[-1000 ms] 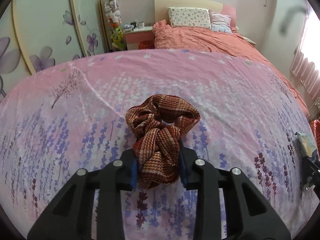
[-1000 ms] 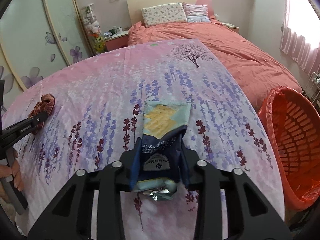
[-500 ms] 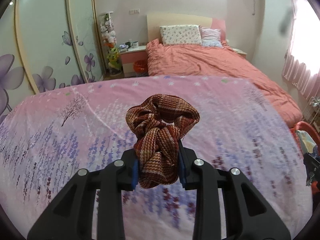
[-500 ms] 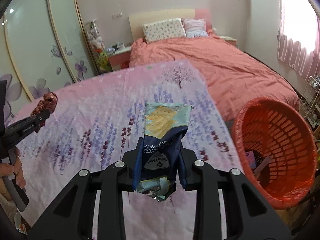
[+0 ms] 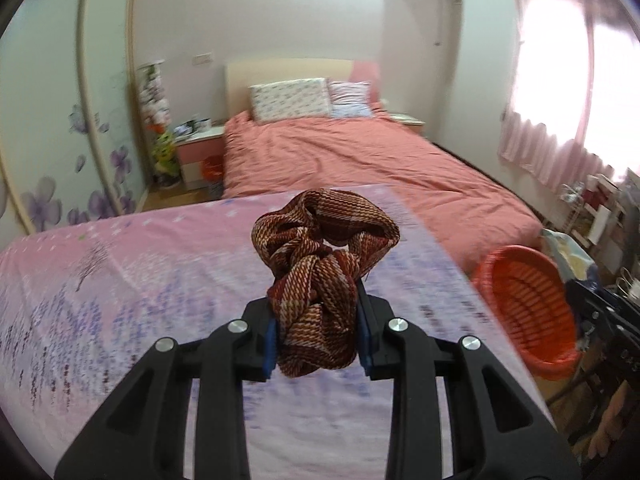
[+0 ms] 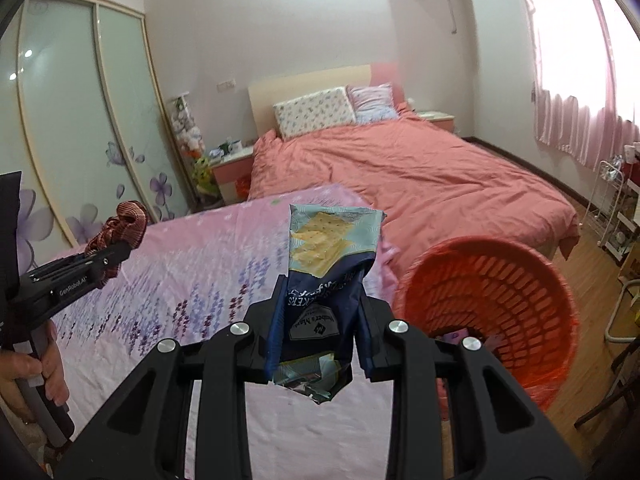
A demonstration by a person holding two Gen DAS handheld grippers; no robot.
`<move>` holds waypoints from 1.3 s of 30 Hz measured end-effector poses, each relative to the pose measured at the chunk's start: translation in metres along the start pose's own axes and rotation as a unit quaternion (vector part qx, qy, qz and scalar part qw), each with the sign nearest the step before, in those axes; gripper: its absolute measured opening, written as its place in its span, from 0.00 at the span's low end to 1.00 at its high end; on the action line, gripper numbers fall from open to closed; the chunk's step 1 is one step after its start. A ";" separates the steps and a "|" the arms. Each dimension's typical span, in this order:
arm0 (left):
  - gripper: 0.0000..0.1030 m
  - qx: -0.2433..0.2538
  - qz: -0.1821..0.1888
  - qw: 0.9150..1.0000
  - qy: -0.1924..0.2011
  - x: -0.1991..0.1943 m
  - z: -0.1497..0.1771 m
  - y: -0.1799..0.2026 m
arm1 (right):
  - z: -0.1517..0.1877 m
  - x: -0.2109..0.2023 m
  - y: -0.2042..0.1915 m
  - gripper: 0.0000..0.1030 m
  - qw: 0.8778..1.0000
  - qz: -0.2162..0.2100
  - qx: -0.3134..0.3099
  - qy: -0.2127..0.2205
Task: Collect trash
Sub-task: 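Carry the scrunchie and snack packet to the orange basket and release both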
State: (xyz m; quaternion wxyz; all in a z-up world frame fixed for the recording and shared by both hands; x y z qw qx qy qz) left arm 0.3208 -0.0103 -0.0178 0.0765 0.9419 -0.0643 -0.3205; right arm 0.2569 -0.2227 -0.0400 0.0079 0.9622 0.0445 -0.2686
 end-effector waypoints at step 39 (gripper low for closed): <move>0.56 0.102 0.146 0.977 -0.117 0.100 0.115 0.287 | 0.047 0.030 0.184 0.51 0.991 0.053 0.124 -0.016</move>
Point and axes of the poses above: each gripper's, at about its wrist camera, not at the fingertips, and x roughly the way its jaws point, y to its right, z to its underside, the point moved 9 cm from there along x, roughly the way its jaws point, and after that the axes turned 12 degrees about -x, right-handed, at the moved point
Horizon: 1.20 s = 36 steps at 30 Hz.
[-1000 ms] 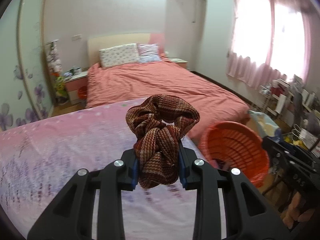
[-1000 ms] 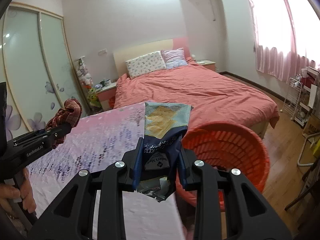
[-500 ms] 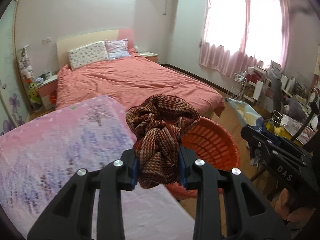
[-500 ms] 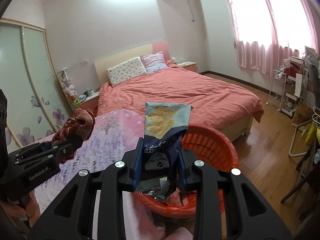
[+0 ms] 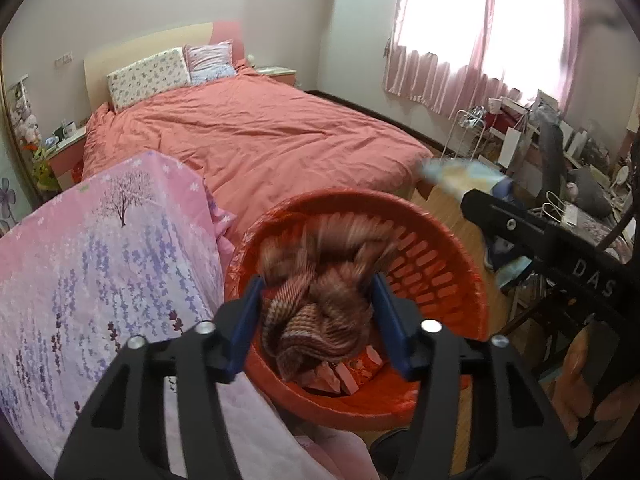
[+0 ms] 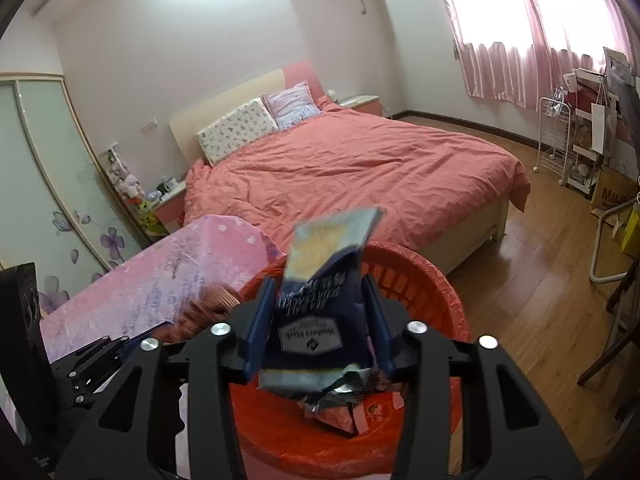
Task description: Collect trash
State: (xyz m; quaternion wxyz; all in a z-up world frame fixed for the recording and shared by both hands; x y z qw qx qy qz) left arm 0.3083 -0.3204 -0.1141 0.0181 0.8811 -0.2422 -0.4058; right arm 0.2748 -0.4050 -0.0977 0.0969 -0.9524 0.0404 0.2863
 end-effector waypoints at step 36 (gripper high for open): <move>0.96 -0.098 -0.191 0.955 0.206 -0.278 0.102 -0.160 | 0.050 -0.201 -0.109 0.98 0.957 0.212 -0.124 0.153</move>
Point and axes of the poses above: each gripper's, at about its wrist camera, not at the fingertips, and x roughly the way its jaws point, y to its right, z to its underside, the point moved 9 cm from there along x, roughly the way its jaws point, and after that the axes turned 12 degrees about -x, right-handed, at the moved point
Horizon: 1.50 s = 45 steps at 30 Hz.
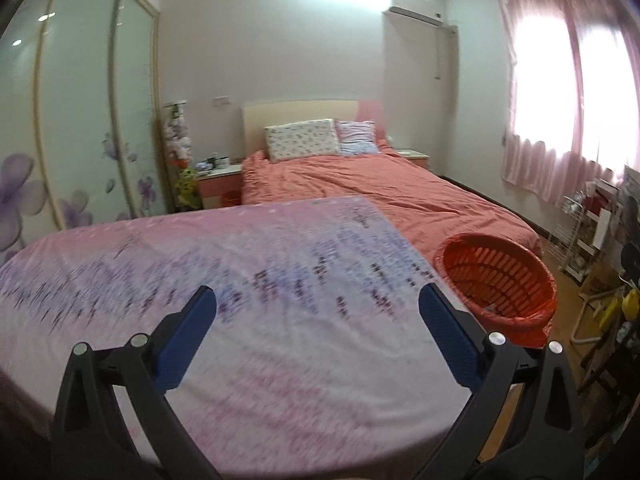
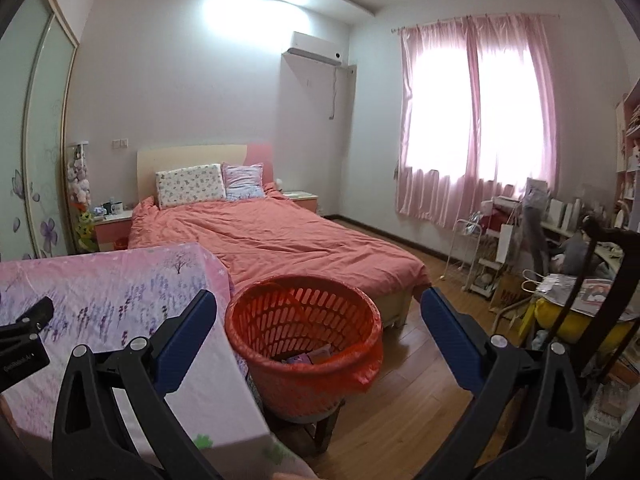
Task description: Collect trash
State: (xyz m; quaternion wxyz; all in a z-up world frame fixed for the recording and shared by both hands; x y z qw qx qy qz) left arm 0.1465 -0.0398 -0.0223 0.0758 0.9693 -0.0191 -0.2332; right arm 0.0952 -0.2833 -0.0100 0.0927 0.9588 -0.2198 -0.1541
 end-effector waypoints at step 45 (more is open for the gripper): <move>0.96 -0.029 -0.033 0.999 -0.030 -0.033 0.035 -0.017 | 0.051 -0.004 -0.026 0.98 0.989 -0.013 0.038 -0.141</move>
Point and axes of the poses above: each gripper's, at about its wrist camera, not at the fingertips, and x roughly the way its jaws point, y to its right, z to its underside, the point moved 9 cm from there along x, roughly the way its jaws point, and after that the axes turned 12 degrees about -x, right-handed, at the moved point
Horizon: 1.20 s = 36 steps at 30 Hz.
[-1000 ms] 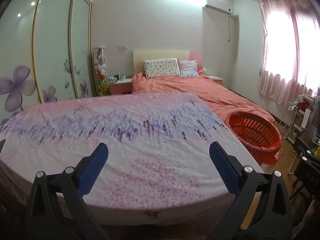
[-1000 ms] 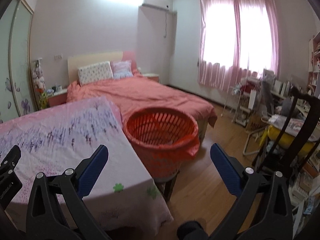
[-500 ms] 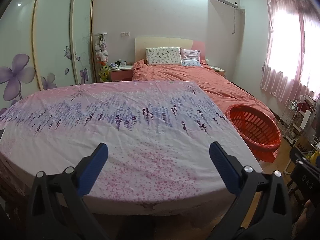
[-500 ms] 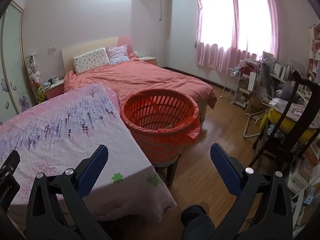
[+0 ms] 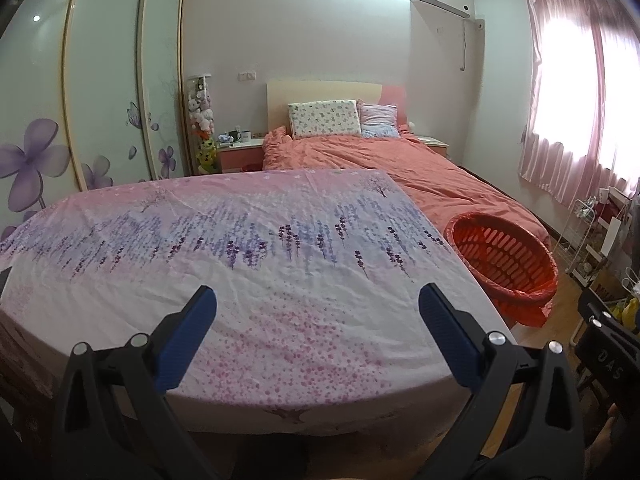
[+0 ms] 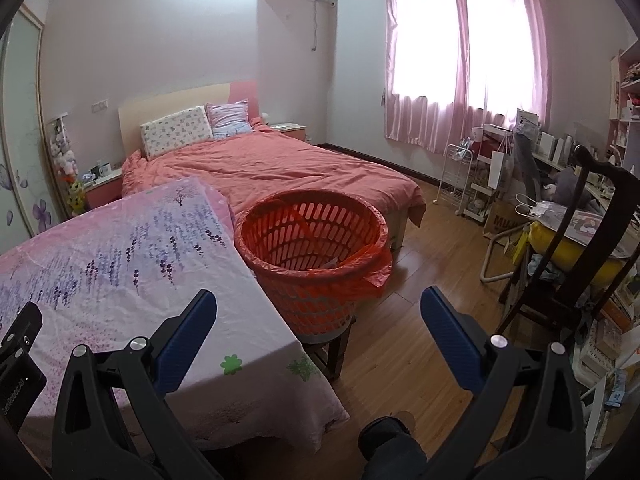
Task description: Collect trash
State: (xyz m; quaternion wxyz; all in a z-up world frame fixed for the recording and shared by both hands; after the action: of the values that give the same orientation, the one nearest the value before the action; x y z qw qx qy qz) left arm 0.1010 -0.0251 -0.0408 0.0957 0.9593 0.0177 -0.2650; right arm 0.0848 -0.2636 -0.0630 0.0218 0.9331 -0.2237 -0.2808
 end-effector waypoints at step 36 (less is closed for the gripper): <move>0.96 -0.003 0.010 1.000 0.002 -0.003 -0.004 0.006 | -0.007 -0.002 -0.003 0.98 1.000 -0.009 -0.001 0.006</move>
State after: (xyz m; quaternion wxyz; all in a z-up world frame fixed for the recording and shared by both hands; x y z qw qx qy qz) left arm 0.1012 -0.0301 -0.0346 0.1007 0.9598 0.0094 -0.2619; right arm 0.0886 -0.2606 -0.0568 0.0217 0.9366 -0.2153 -0.2757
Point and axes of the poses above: each gripper's, at about its wrist camera, not at the fingertips, and x roughly the way its jaws point, y to its right, z to its underside, the point moved 9 cm from there along x, roughly the way its jaws point, and after that the axes turned 12 degrees about -x, right-handed, at the moved point
